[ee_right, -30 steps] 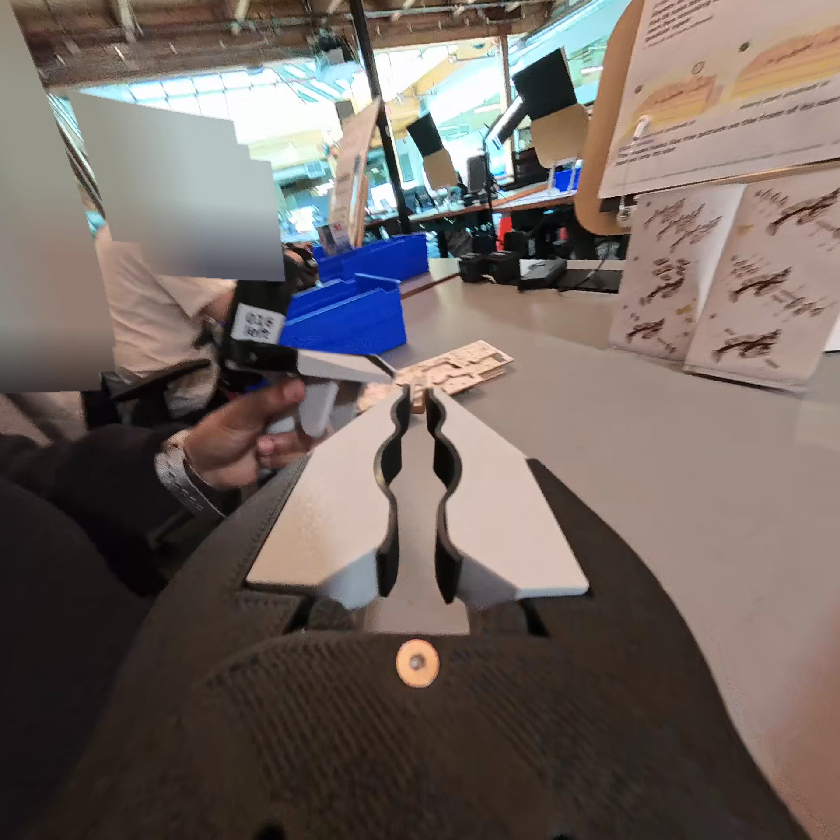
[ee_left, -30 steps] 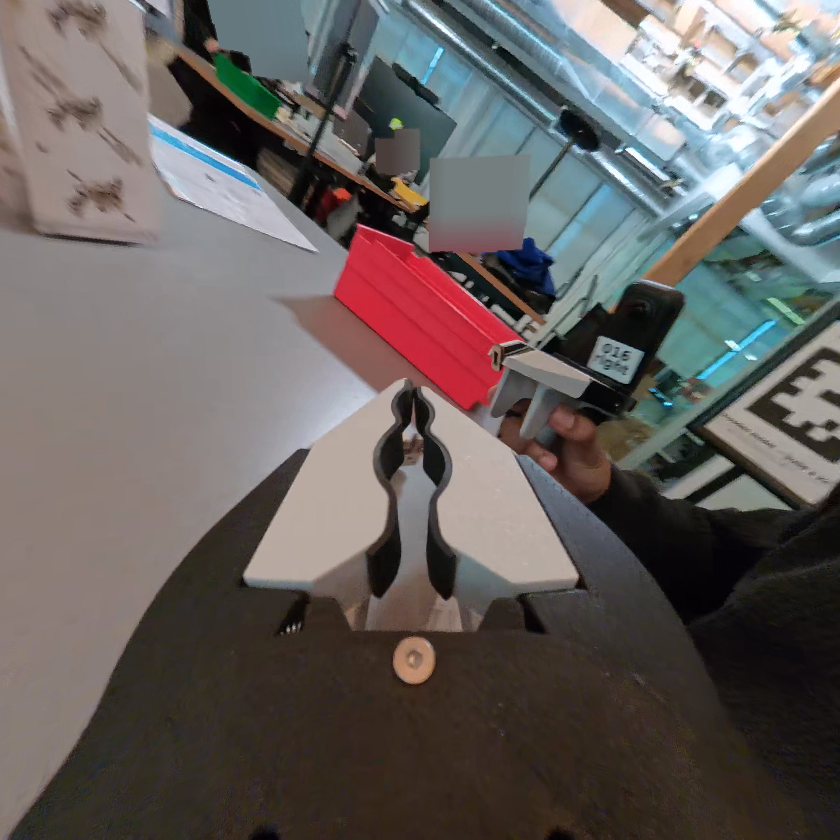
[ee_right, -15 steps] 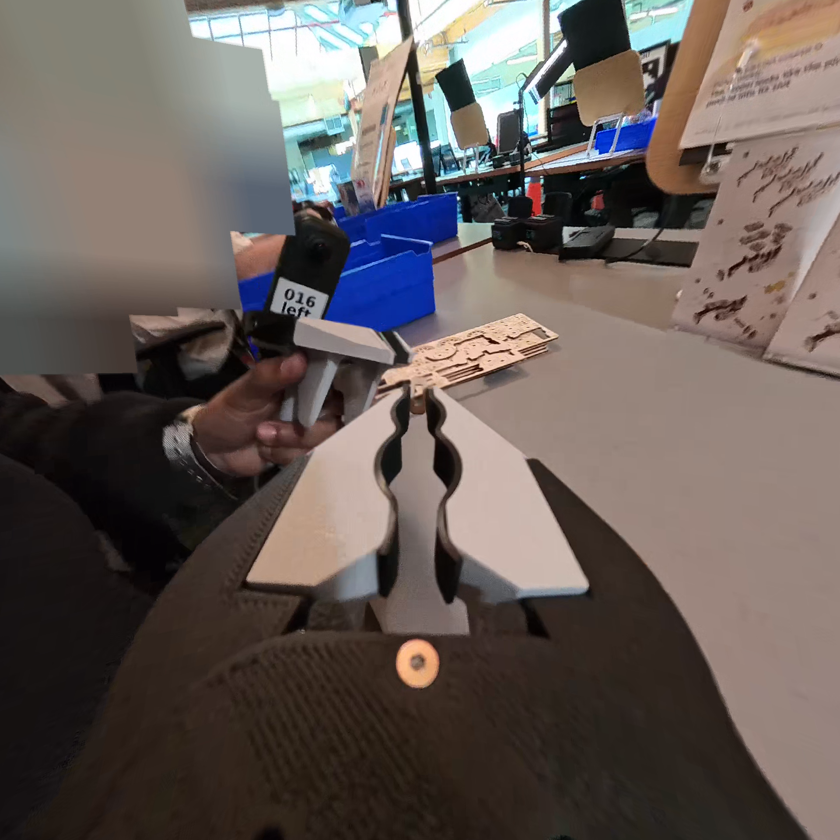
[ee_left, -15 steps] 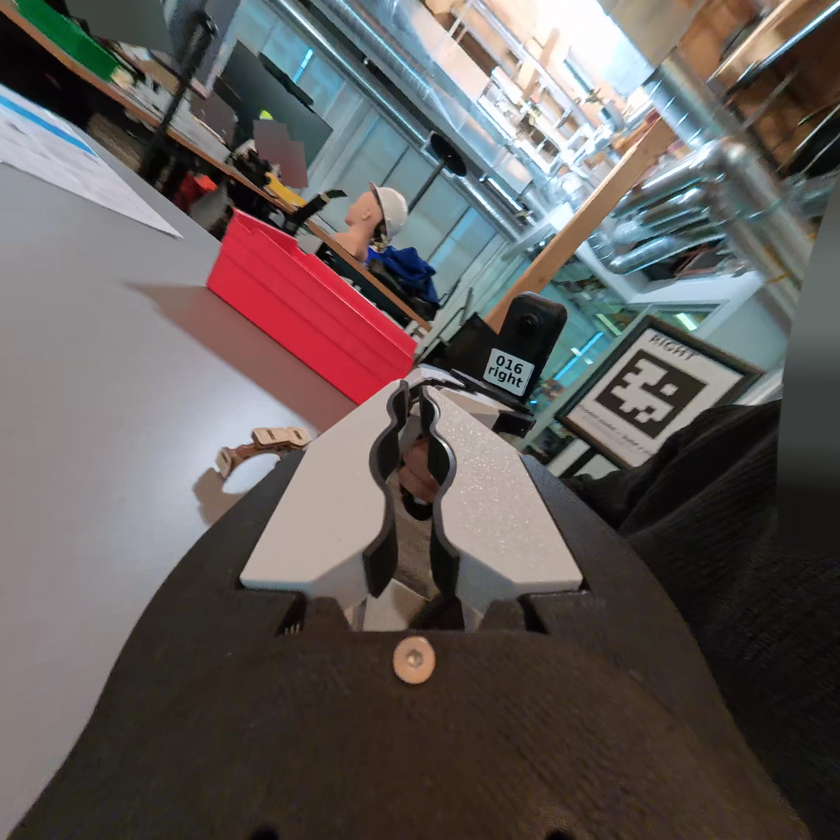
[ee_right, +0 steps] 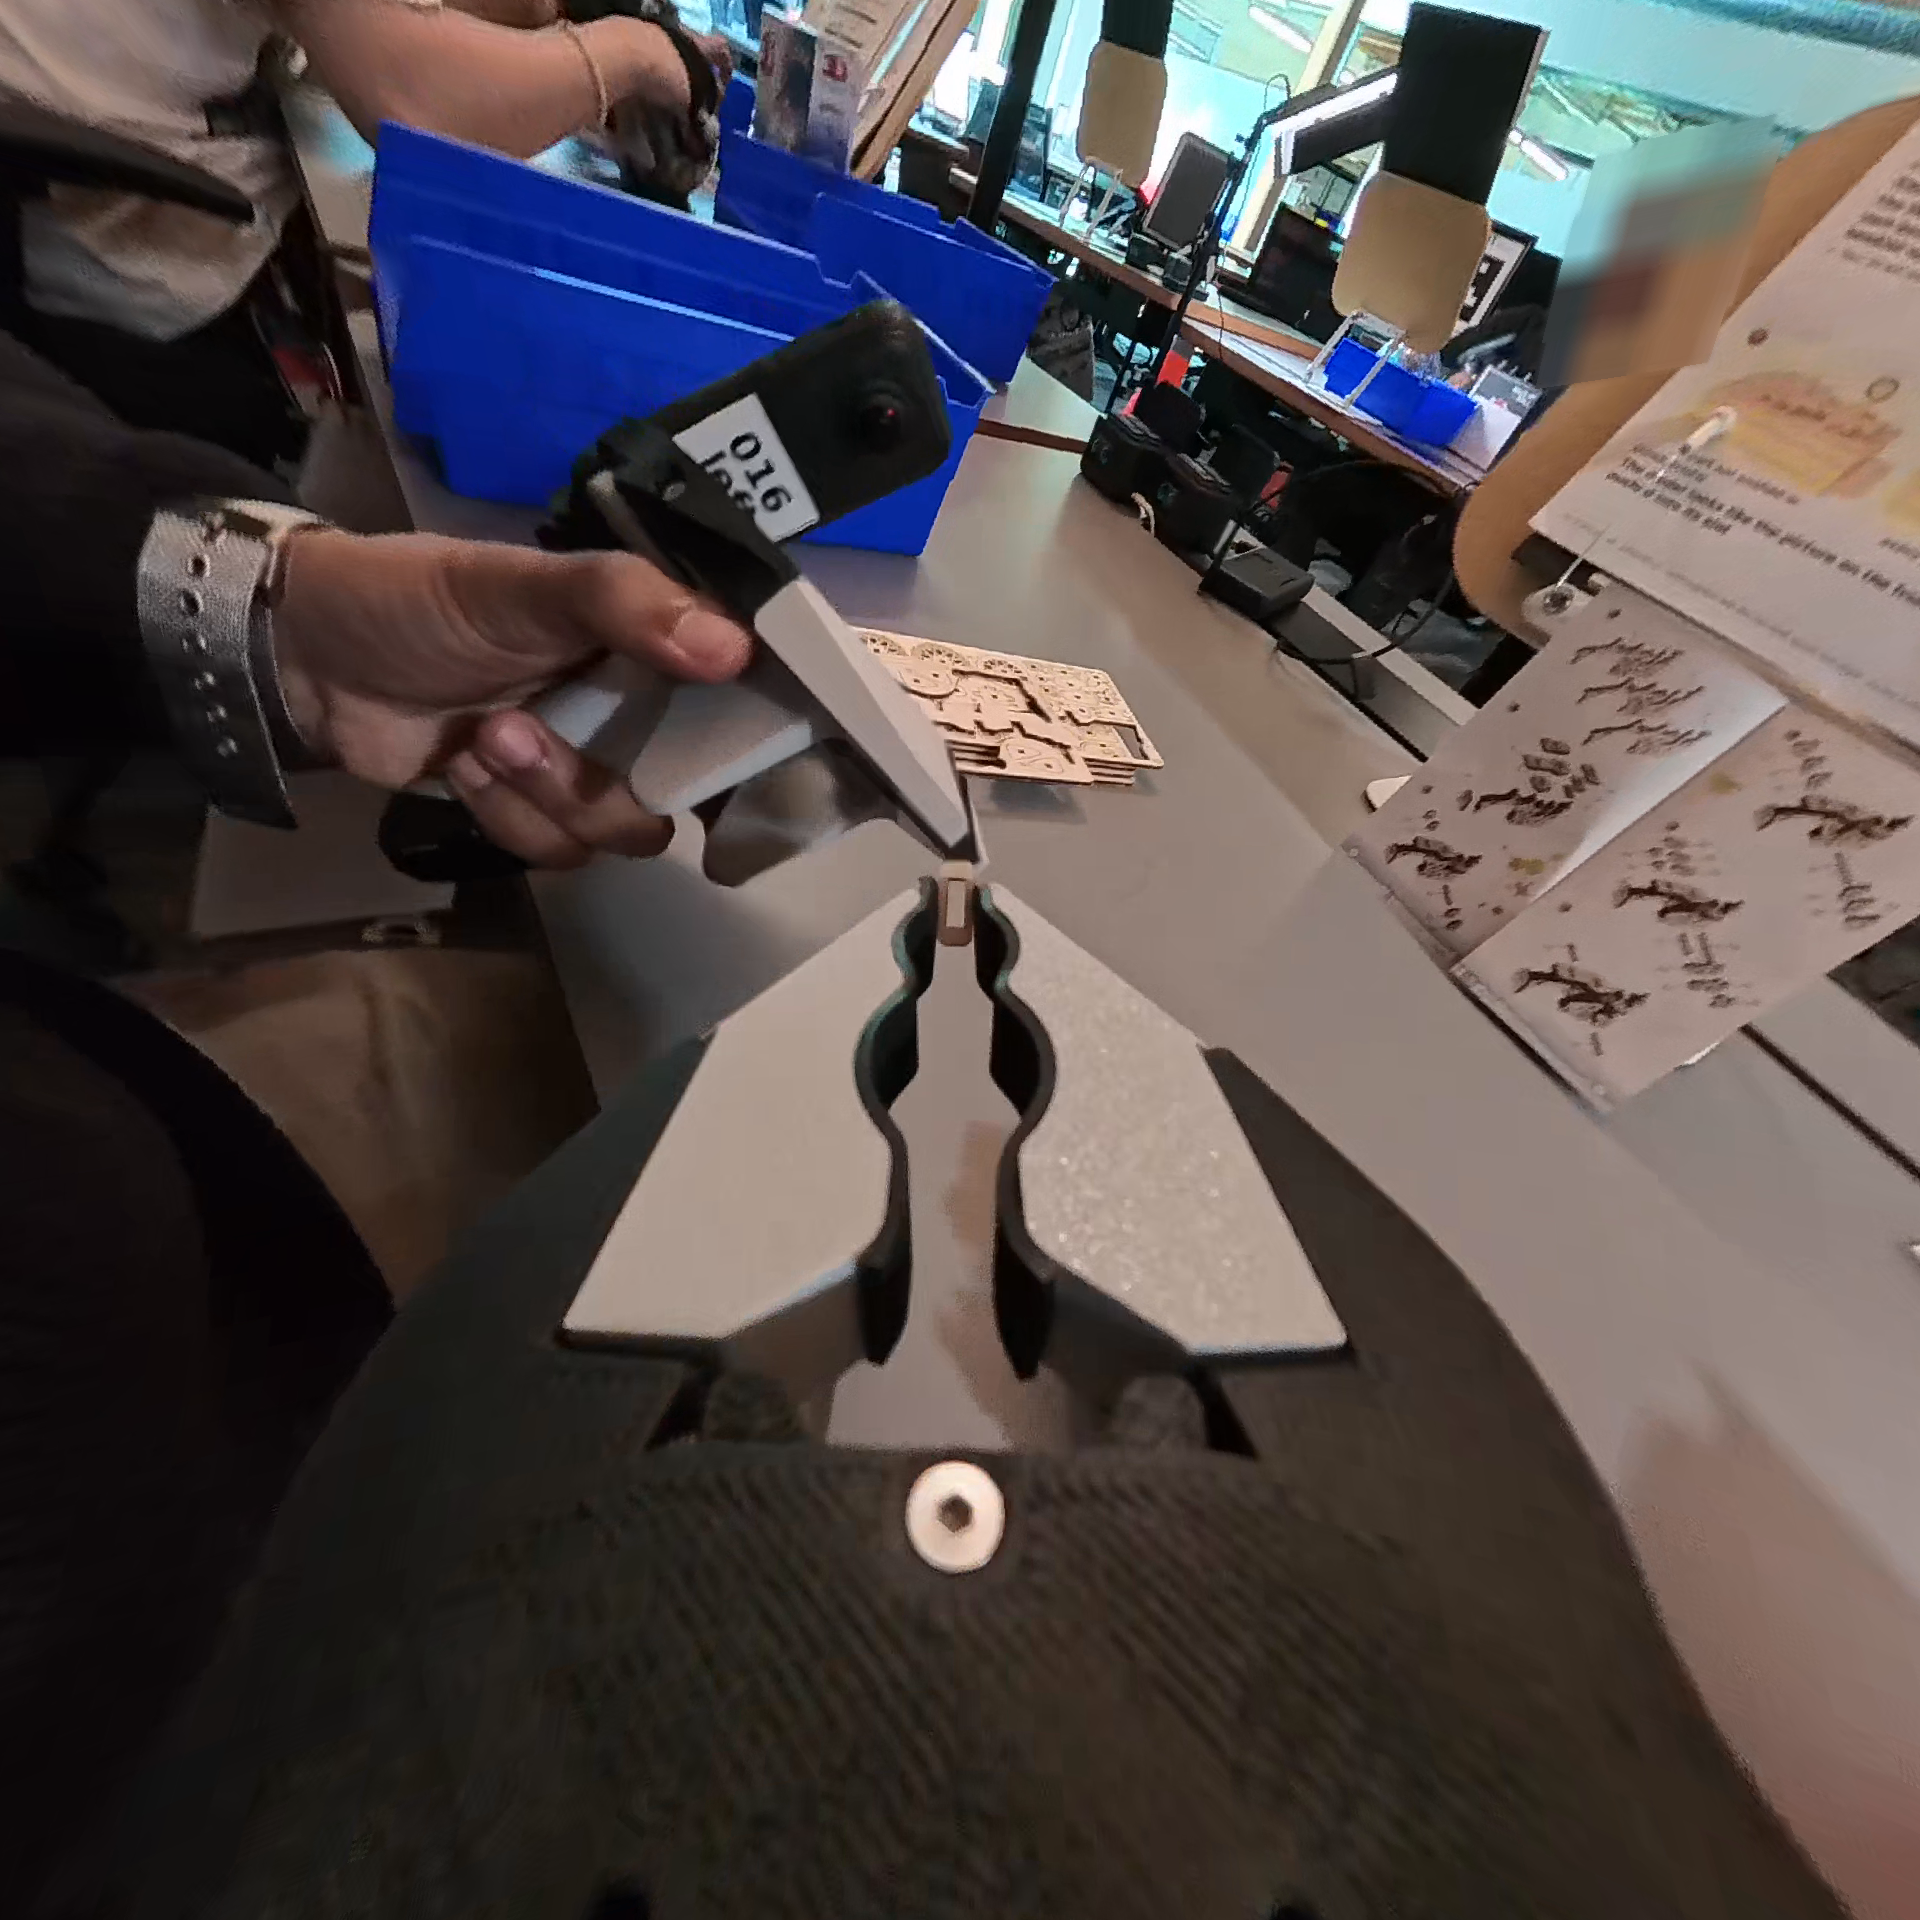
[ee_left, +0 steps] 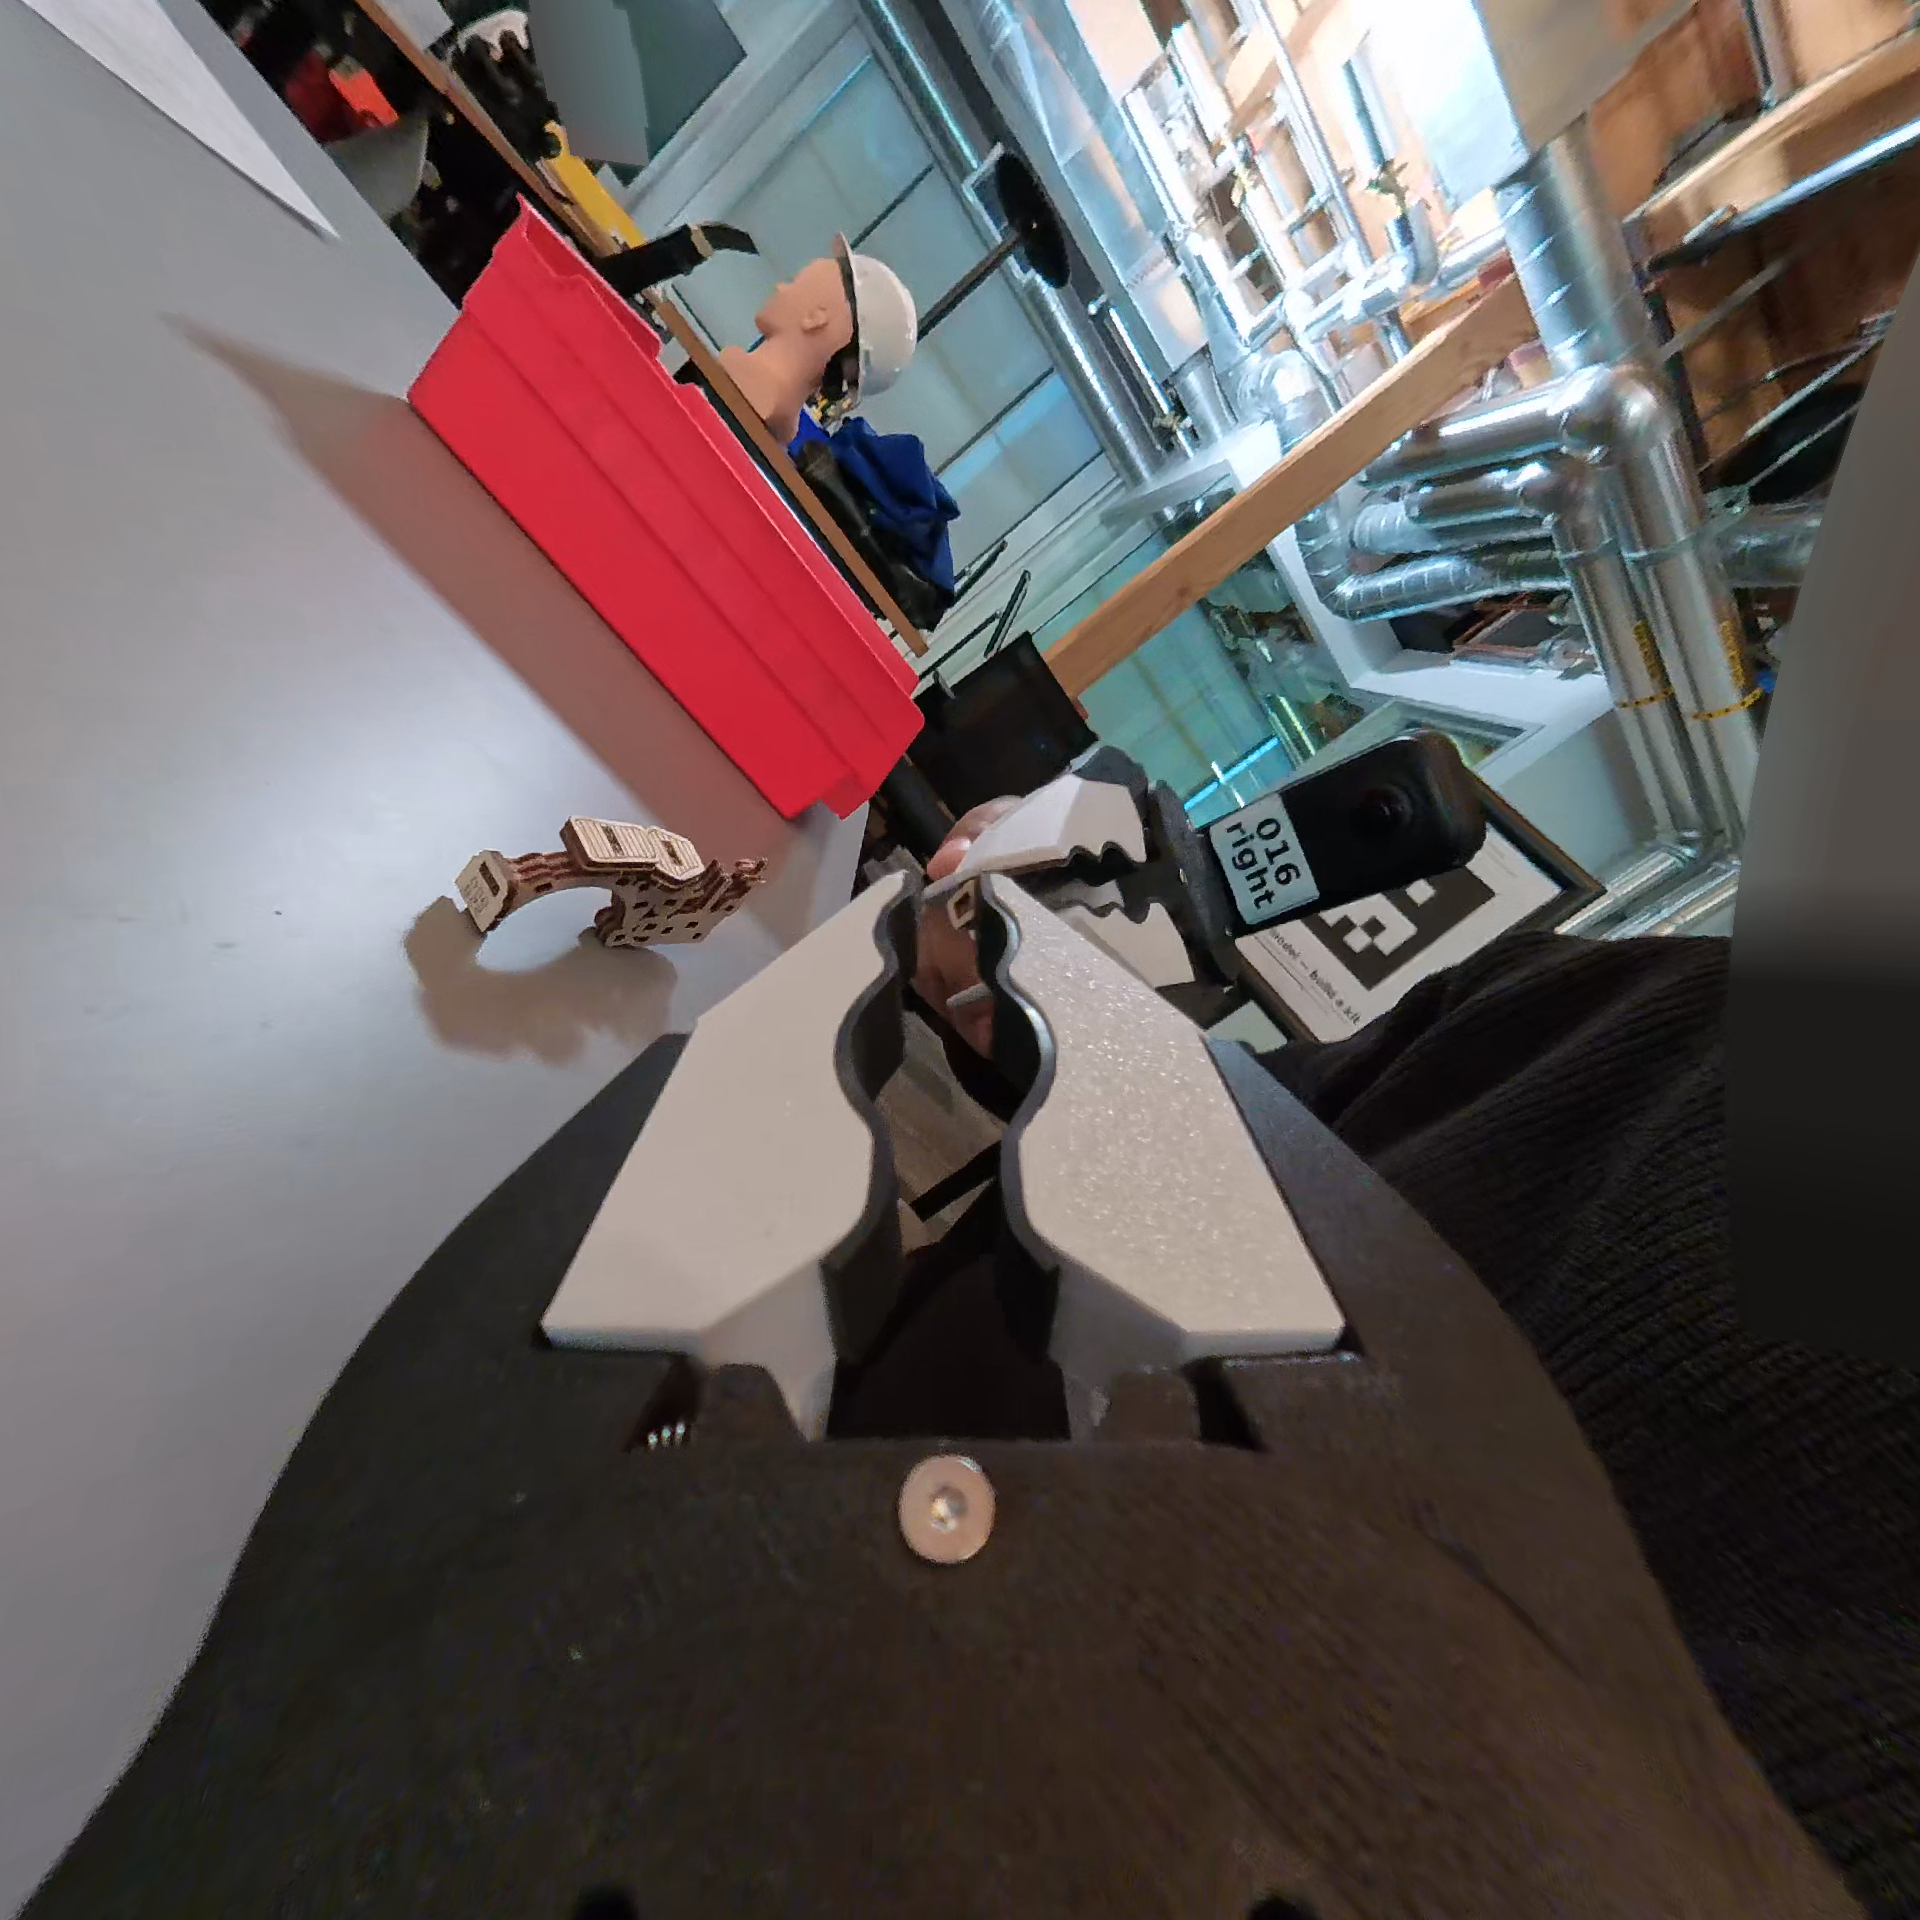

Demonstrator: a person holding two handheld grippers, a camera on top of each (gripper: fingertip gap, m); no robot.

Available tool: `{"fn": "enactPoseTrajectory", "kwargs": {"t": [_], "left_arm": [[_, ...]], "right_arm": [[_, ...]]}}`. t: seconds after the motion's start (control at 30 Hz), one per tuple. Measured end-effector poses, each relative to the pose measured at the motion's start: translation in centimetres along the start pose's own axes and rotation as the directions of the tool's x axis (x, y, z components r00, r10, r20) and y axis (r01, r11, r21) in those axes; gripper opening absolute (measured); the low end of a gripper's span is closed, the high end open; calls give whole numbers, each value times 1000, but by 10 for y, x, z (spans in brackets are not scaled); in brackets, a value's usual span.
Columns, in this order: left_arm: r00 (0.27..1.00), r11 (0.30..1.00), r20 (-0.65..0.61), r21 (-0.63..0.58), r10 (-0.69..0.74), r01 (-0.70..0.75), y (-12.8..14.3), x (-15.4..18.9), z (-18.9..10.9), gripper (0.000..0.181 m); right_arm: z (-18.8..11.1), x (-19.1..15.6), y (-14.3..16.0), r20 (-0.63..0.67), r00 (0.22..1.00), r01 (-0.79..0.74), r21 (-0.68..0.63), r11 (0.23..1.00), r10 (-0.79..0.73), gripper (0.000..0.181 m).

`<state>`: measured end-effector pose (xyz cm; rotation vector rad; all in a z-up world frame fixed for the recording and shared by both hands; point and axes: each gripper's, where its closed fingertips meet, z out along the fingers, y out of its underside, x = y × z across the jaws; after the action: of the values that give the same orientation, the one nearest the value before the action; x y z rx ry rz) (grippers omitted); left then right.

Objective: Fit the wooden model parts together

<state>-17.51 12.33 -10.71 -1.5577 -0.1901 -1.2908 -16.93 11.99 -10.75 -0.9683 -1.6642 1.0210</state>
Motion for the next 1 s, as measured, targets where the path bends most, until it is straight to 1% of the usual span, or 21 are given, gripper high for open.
{"fn": "enactPoseTrajectory", "kwargs": {"t": [0.03, 0.13, 0.27, 0.3, 0.4, 0.57, 0.63, 0.7, 0.8, 0.87, 0.9, 1.0], "left_arm": [[1000, 1000, -8, -11, 9, -9, 2, 1, 0, 3], [999, 999, -34, -41, -2, 1, 6, 5, 2, 1], [1000, 998, -28, -67, -3, 1, 10, 4, 4, 3], [1000, 997, -21, -74, 3, -5, 11, 3, 4, 5], [1000, 996, 22, -92, 23, -21, 13, -2, 4, 0], [998, 994, 65, -107, 25, -18, 15, -8, 3, 0], [998, 994, 59, -108, 24, -17, 15, -7, 4, 0], [999, 993, 47, -115, 11, -6, 17, -7, 4, 4], [998, 994, -7, -91, -58, 57, 15, -3, 5, 11], [995, 992, -36, -88, -94, 90, 15, -2, 4, 8], [993, 991, -60, -93, -104, 98, 15, 0, 3, 0], [989, 988, -79, -103, -127, 118, 17, 1, 4, 1]], "right_arm": [[0, -1, 1, 1, 1000, 31, -9, 999, -31, 6], [0, -2, 6, -17, 991, 131, -46, 990, -132, 6], [0, -4, 9, -25, 974, 222, -82, 972, -225, 6], [0, -5, 10, -23, 971, 236, -88, 968, -239, 6], [1, -7, 12, -28, 962, 267, -105, 958, -271, 6], [2, -9, 11, -34, 948, 311, -109, 944, -316, 5], [2, -8, 11, -42, 943, 325, -110, 939, -331, 5], [1, -7, 10, -47, 940, 331, -107, 938, -337, 5], [0, -7, 9, -45, 944, 322, -92, 942, -327, 5], [-1, -6, 7, -46, 947, 313, -82, 946, -317, 5], [-2, -6, 7, -43, 948, 312, -75, 947, -316, 5], [-3, -9, 4, -24, 952, 305, -45, 951, -306, 5]]}}
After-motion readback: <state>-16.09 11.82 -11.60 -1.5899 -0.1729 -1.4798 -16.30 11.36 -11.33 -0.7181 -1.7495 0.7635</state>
